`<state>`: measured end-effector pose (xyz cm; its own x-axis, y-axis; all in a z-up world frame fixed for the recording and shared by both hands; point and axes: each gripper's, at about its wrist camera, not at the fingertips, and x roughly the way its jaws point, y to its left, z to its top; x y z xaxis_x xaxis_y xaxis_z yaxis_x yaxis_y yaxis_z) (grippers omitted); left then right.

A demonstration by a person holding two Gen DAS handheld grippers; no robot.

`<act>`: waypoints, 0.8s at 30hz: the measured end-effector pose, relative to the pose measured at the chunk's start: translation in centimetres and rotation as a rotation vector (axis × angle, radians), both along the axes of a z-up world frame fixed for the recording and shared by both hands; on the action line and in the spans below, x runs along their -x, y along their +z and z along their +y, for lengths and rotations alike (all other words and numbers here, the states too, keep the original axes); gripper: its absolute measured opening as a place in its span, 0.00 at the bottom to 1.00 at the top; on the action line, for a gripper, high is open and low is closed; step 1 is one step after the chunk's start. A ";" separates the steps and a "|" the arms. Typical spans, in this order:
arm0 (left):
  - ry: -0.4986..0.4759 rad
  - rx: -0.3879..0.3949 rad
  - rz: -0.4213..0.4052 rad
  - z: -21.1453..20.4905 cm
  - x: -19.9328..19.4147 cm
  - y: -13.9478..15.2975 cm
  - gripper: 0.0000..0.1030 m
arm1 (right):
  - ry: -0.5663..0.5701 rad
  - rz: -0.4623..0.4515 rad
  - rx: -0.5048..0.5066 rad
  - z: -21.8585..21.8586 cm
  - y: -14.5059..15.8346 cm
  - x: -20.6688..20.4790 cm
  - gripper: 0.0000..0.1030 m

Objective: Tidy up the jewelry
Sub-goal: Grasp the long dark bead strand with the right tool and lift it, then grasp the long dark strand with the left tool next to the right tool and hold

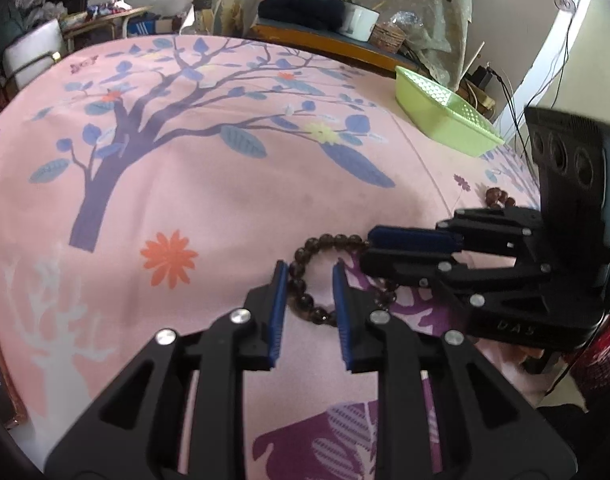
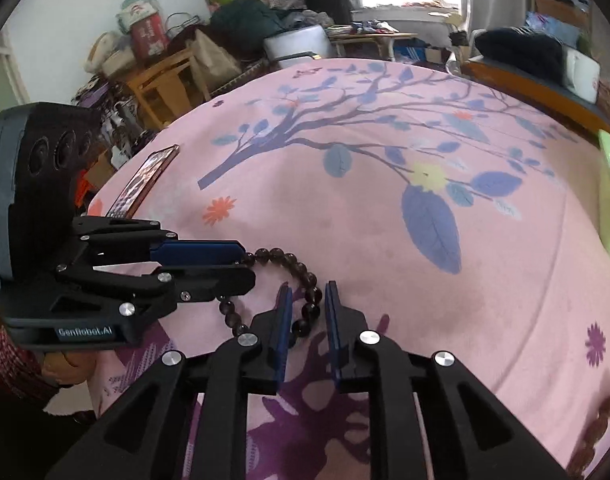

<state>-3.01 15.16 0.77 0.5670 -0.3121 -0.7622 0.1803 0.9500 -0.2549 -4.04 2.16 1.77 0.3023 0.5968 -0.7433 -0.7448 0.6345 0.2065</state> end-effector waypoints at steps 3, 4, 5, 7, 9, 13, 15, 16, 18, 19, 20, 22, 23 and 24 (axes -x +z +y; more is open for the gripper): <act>-0.009 -0.016 -0.004 -0.3 0.0 0.0 0.12 | 0.016 0.000 0.004 -0.6 0.0 0.0 0.00; -0.014 -0.010 0.003 -0.4 -0.1 -0.1 0.10 | 0.015 0.001 0.001 -1.0 0.0 0.1 0.00; -0.018 -0.005 0.005 -0.5 -0.2 -0.1 0.10 | 0.012 -0.004 0.001 -1.2 0.0 0.3 0.00; -0.034 0.003 0.009 -0.9 -0.4 0.0 0.10 | -0.006 -0.011 -0.004 -2.5 0.0 0.7 0.00; -0.059 0.015 0.012 -1.9 -0.6 0.0 0.10 | -0.034 -0.003 -0.020 -4.1 0.0 0.9 0.00; -0.129 0.017 0.010 -4.9 -0.8 0.0 0.10 | -0.119 0.001 -0.053 -7.6 0.0 1.6 0.00; -0.154 0.018 0.009 -6.0 -0.8 -0.1 0.10 | -0.152 -0.005 -0.065 -9.0 0.0 2.1 0.00; -0.166 0.010 0.003 -6.6 -0.8 -0.1 0.10 | -0.168 -0.009 -0.068 -9.7 0.1 2.4 0.00; -0.172 -0.006 -0.009 -7.1 -0.9 0.0 0.10 | -0.184 0.000 -0.085 -10.4 0.1 2.5 0.00; -0.174 -0.007 -0.011 -7.3 -0.9 0.0 0.10 | -0.194 0.008 -0.089 -10.7 0.0 2.5 0.00; -0.175 -0.003 -0.012 -7.3 -1.0 -0.1 0.10 | -0.198 0.015 -0.091 -10.7 -0.1 2.3 0.00; -0.174 0.006 -0.011 -7.1 -1.1 -0.1 0.10 | -0.206 0.032 -0.101 -10.7 -0.2 2.0 0.00; -0.174 0.009 -0.012 -7.1 -1.0 -0.1 0.10 | -0.210 0.033 -0.101 -10.6 -0.3 2.0 0.00; -0.173 0.010 -0.012 -7.1 -1.1 -0.2 0.10 | -0.213 0.027 -0.095 -10.4 -0.3 2.1 0.00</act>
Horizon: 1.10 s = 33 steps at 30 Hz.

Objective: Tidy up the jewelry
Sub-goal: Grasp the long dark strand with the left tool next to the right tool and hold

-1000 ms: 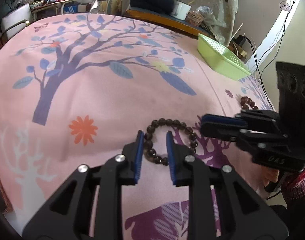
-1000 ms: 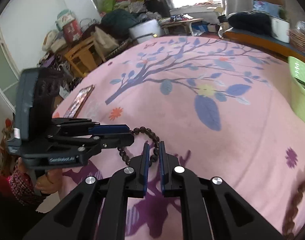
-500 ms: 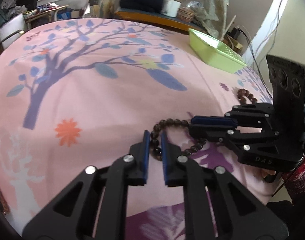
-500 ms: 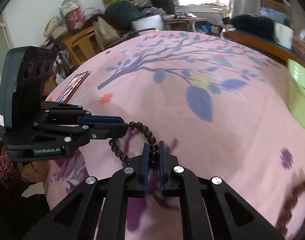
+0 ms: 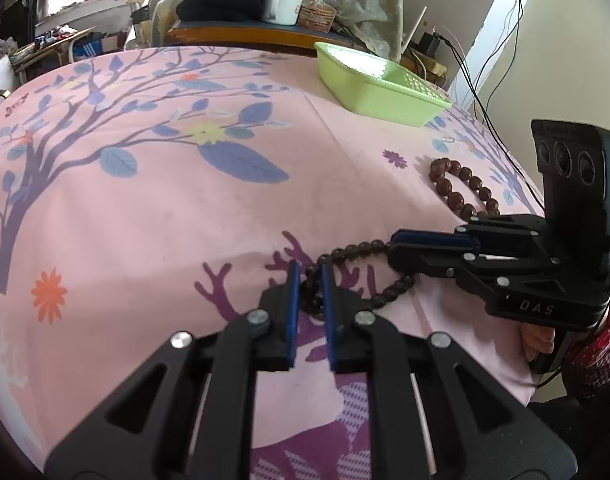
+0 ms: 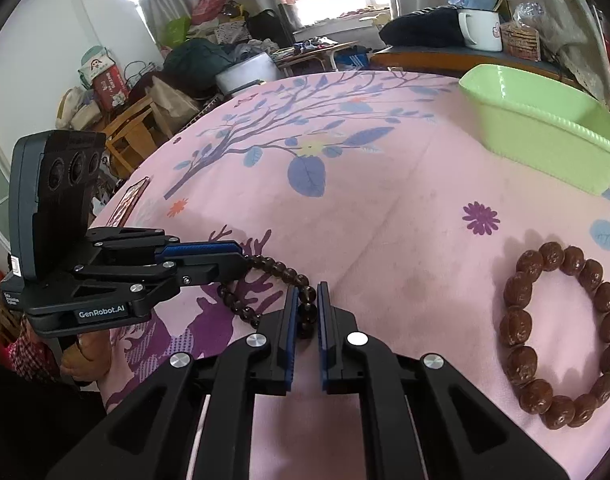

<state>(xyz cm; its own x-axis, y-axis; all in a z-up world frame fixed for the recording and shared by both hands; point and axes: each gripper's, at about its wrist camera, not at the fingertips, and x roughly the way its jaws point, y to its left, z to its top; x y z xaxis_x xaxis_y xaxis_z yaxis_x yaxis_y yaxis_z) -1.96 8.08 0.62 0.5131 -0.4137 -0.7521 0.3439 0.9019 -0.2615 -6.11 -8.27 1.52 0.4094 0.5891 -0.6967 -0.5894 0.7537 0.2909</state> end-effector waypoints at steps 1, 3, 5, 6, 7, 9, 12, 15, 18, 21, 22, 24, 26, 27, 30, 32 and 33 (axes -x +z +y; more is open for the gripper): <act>0.000 -0.002 -0.001 0.0 0.0 0.0 0.10 | -0.002 -0.011 0.016 0.2 0.1 0.1 0.00; 0.000 -0.006 -0.003 0.0 0.0 0.0 0.10 | -0.004 -0.028 0.039 0.6 0.1 0.3 0.00; -0.002 -0.006 -0.004 0.0 0.0 0.0 0.10 | -0.006 -0.041 0.057 0.8 0.2 0.5 0.00; -0.001 -0.004 -0.003 -0.1 0.0 0.0 0.10 | -0.006 -0.045 0.063 0.9 0.2 0.5 0.00; -0.001 0.001 -0.001 0.0 0.0 -0.1 0.10 | -0.005 -0.047 0.066 0.9 0.2 0.5 0.00; 0.000 0.009 0.002 0.0 -0.1 -0.1 0.10 | -0.005 -0.046 0.064 0.8 0.1 0.5 0.00; 0.001 0.011 0.001 0.1 -0.1 -0.1 0.10 | -0.006 -0.042 0.060 0.8 0.1 0.6 0.00; 0.000 0.012 0.002 0.1 -0.1 -0.1 0.10 | -0.006 -0.043 0.061 0.9 0.1 0.6 0.00; 0.000 0.012 0.002 0.1 -0.1 -0.1 0.10 | -0.006 -0.041 0.059 0.8 0.1 0.5 0.00; 0.000 0.012 0.002 0.1 0.0 -0.1 0.10 | -0.006 -0.040 0.057 0.8 0.1 0.6 0.00; 0.000 0.012 0.002 0.1 0.0 -0.1 0.10 | -0.007 -0.039 0.056 0.8 0.1 0.6 0.00; 0.000 0.012 0.002 0.2 0.0 -0.1 0.10 | -0.008 -0.036 0.051 0.8 0.1 0.6 0.00; 0.000 0.013 0.002 0.2 0.0 -0.1 0.10 | -0.008 -0.036 0.051 0.8 0.1 0.6 0.00; 0.000 0.013 0.002 0.2 0.0 -0.1 0.10 | -0.008 -0.036 0.051 0.8 0.1 0.6 0.00; 0.000 0.013 0.002 0.2 0.0 -0.1 0.10 | -0.008 -0.036 0.051 0.8 0.1 0.6 0.00; 0.000 0.014 0.002 0.2 0.0 -0.1 0.10 | -0.008 -0.036 0.051 0.7 0.1 0.6 0.00; 0.000 0.014 0.002 0.2 0.0 -0.1 0.10 | -0.008 -0.037 0.052 0.8 0.1 0.6 0.00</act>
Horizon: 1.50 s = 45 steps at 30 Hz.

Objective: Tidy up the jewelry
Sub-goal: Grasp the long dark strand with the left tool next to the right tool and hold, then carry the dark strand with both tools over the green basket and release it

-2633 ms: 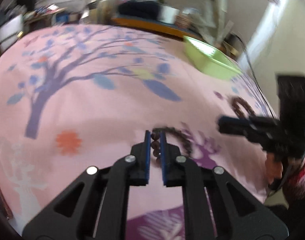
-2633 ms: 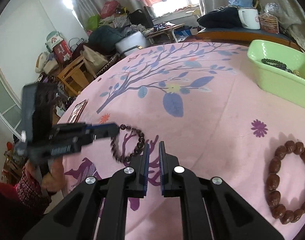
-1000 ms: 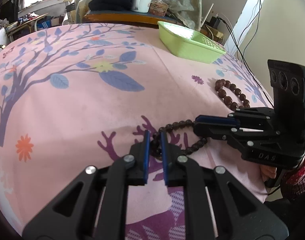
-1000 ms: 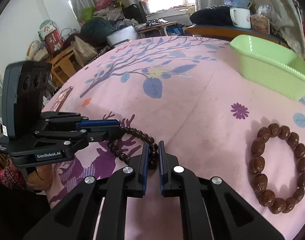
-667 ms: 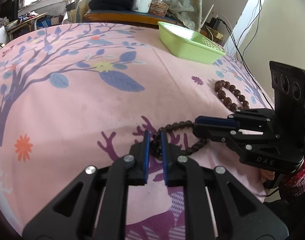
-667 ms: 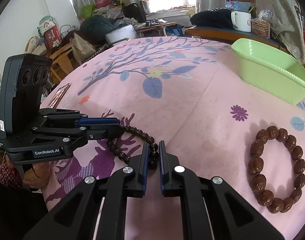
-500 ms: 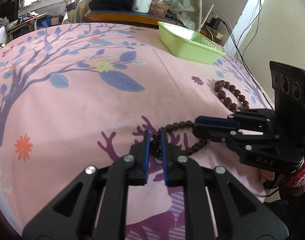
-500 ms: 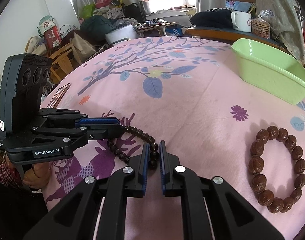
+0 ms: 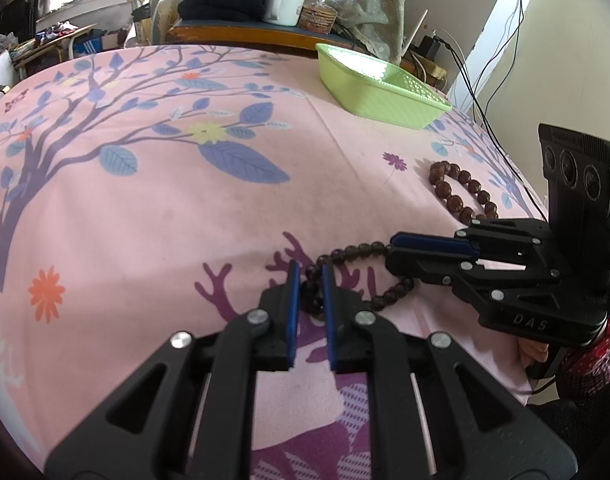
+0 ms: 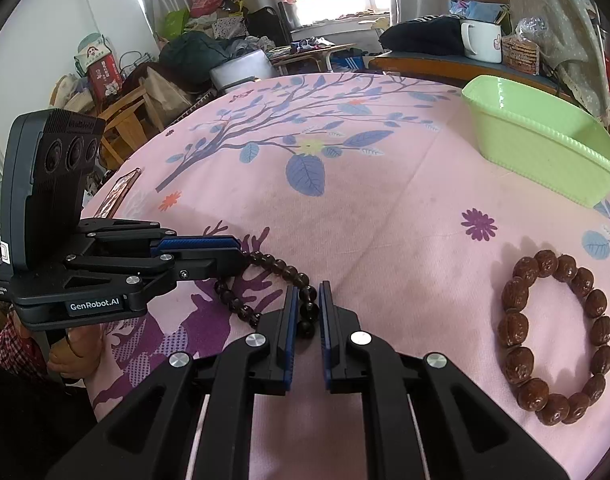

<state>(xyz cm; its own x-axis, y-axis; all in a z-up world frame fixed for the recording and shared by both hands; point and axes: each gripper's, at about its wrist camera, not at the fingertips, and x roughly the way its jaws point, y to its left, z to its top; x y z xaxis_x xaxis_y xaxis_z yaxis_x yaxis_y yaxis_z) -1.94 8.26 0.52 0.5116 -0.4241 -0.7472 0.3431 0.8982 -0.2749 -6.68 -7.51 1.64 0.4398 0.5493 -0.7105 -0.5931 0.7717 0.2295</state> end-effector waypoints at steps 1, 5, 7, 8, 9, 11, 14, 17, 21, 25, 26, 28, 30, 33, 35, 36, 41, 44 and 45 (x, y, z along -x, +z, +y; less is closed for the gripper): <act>0.000 0.002 0.001 0.0 0.0 0.0 0.10 | 0.000 0.000 0.000 0.0 0.0 0.0 0.00; -0.001 0.010 0.005 0.1 -0.1 0.0 0.10 | 0.000 0.002 -0.002 0.0 0.0 0.0 0.00; -0.001 0.011 0.005 0.1 -0.1 0.0 0.10 | 0.000 0.002 -0.002 0.0 0.0 0.0 0.00; 0.000 0.009 0.004 0.2 -0.1 0.0 0.10 | 0.000 0.001 -0.002 0.0 0.0 0.0 0.00; 0.000 0.009 0.004 0.2 -0.1 0.0 0.10 | 0.000 0.001 -0.001 0.0 0.0 0.0 0.00; 0.000 0.011 0.004 0.2 -0.1 0.0 0.10 | 0.000 0.001 -0.002 0.0 0.0 0.0 0.00; 0.000 0.012 0.005 0.2 -0.1 0.0 0.10 | 0.000 0.002 -0.004 0.0 0.0 0.1 0.00; 0.000 0.012 0.005 0.3 -0.1 0.0 0.10 | 0.000 0.002 -0.003 0.0 0.0 0.1 0.00; -0.002 0.015 0.006 0.4 -0.1 0.0 0.10 | -0.001 0.001 -0.002 0.0 0.0 0.1 0.00; -0.004 0.040 0.018 0.6 -0.3 -0.1 0.10 | -0.006 -0.007 0.006 0.1 0.0 0.1 0.00; -0.004 0.044 0.020 0.6 -0.3 -0.1 0.10 | -0.007 -0.008 0.007 0.0 0.0 0.2 0.00; -0.004 0.043 0.019 0.7 -0.3 -0.1 0.10 | -0.009 -0.010 0.008 0.0 0.1 0.2 0.00; -0.003 0.034 0.015 0.6 -0.3 -0.1 0.11 | -0.011 -0.013 0.011 0.0 0.1 0.3 0.00; -0.004 0.002 -0.001 0.1 -0.1 0.0 0.10 | -0.007 -0.016 0.015 0.1 0.1 0.3 0.00; -0.007 -0.017 -0.005 -0.1 0.0 0.1 0.10 | 0.024 -0.004 -0.012 0.1 0.1 0.3 0.00; -0.018 -0.019 -0.001 -0.3 0.0 0.2 0.10 | 0.038 0.000 -0.027 0.0 0.2 0.3 0.00; -0.065 -0.017 -0.005 -1.5 -1.6 1.9 0.09 | 0.015 -0.033 -0.074 -1.4 1.7 -0.3 0.00; -0.097 -0.003 -0.046 -3.0 -3.5 4.5 0.09 | -0.037 -0.081 -0.117 -3.5 4.1 -1.4 0.00; -0.112 -0.005 -0.073 -3.8 -4.2 5.5 0.09 | -0.061 -0.101 -0.132 -4.5 5.1 -2.0 0.00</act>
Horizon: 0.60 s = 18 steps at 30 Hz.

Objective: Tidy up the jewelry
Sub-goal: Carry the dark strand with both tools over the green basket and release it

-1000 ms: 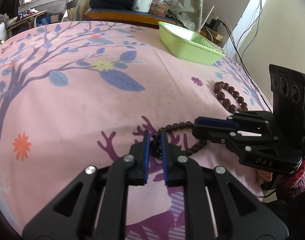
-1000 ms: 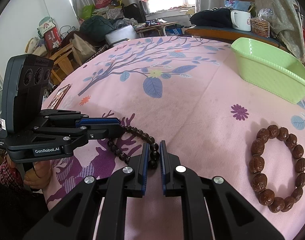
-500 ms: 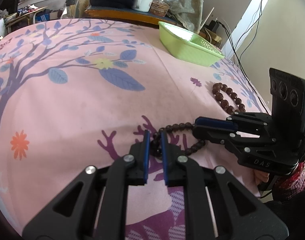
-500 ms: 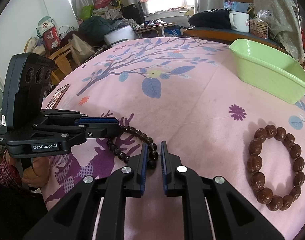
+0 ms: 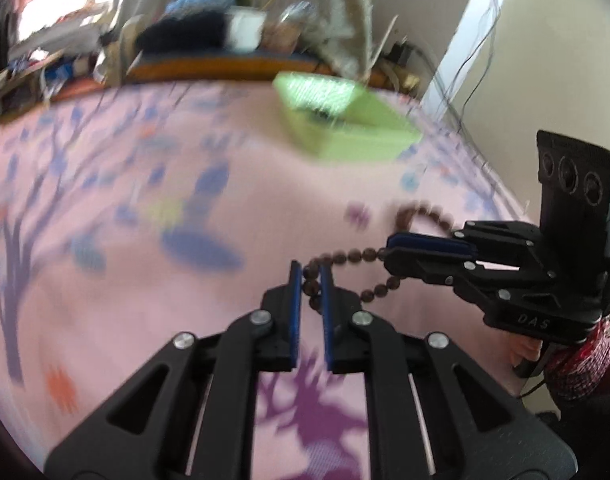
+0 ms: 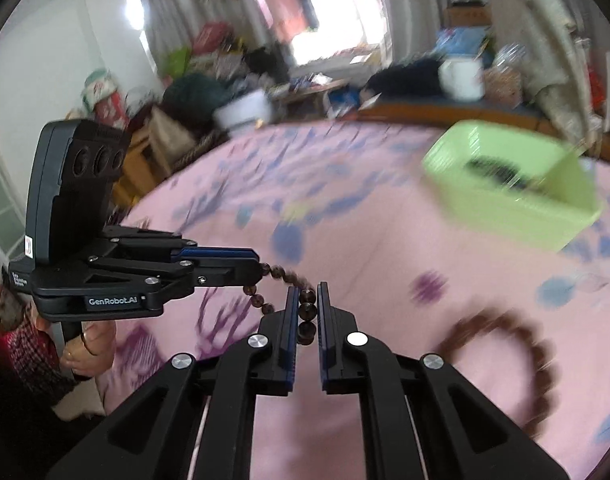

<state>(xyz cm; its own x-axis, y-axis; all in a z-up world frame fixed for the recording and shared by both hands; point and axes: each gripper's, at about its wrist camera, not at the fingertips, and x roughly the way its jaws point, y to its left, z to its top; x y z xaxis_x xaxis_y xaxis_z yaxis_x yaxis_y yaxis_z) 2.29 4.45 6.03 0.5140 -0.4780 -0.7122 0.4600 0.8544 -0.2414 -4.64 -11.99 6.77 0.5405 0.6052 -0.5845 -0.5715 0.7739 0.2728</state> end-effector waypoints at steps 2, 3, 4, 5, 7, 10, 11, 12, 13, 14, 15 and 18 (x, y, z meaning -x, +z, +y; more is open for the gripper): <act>-0.030 -0.009 -0.061 -2.0 -1.6 2.2 0.09 | -0.042 -0.031 -0.023 -1.7 1.7 -1.4 0.00; -0.040 -0.012 -0.084 -3.0 -2.4 3.0 0.09 | -0.064 -0.042 -0.030 -2.5 2.4 -2.1 0.00; -0.046 -0.012 -0.101 -3.6 -3.3 3.6 0.09 | -0.094 -0.052 -0.040 -3.6 3.3 -3.4 0.00; -0.052 -0.012 -0.121 -4.7 -4.5 4.5 0.09 | -0.111 -0.052 -0.049 -4.4 3.9 -4.3 0.00; -0.045 -0.017 -0.147 -6.4 -7.0 5.6 0.09 | -0.149 -0.054 -0.061 -5.7 4.8 -6.2 0.00; 0.009 -0.037 -0.170 -8.7 -11.3 5.8 0.16 | -0.231 -0.090 -0.066 -7.4 5.4 -10.1 0.00; 0.021 -0.052 -0.160 -9.1 -12.4 5.5 0.24 | -0.260 -0.099 -0.024 -7.5 5.1 -12.0 0.00; 0.049 -0.088 -0.134 -9.9 -14.0 4.7 0.38 | -0.296 -0.079 0.026 -7.6 4.4 -13.6 0.00; 0.071 -0.109 -0.116 -10.1 -14.8 4.2 0.38 | -0.343 -0.046 0.051 -8.0 3.7 -14.6 0.00; 0.099 -0.116 -0.076 -10.1 -15.6 3.7 0.38 | -0.365 -0.029 0.020 -8.6 3.3 -14.5 0.00; 0.096 -0.068 -0.061 -9.2 -15.4 3.7 0.38 | -0.370 -0.021 -0.048 -9.4 3.2 -13.9 0.00; 0.118 0.014 -0.106 -6.8 -12.9 4.8 0.38 | -0.363 -0.050 -0.149 -10.8 3.2 -10.5 0.00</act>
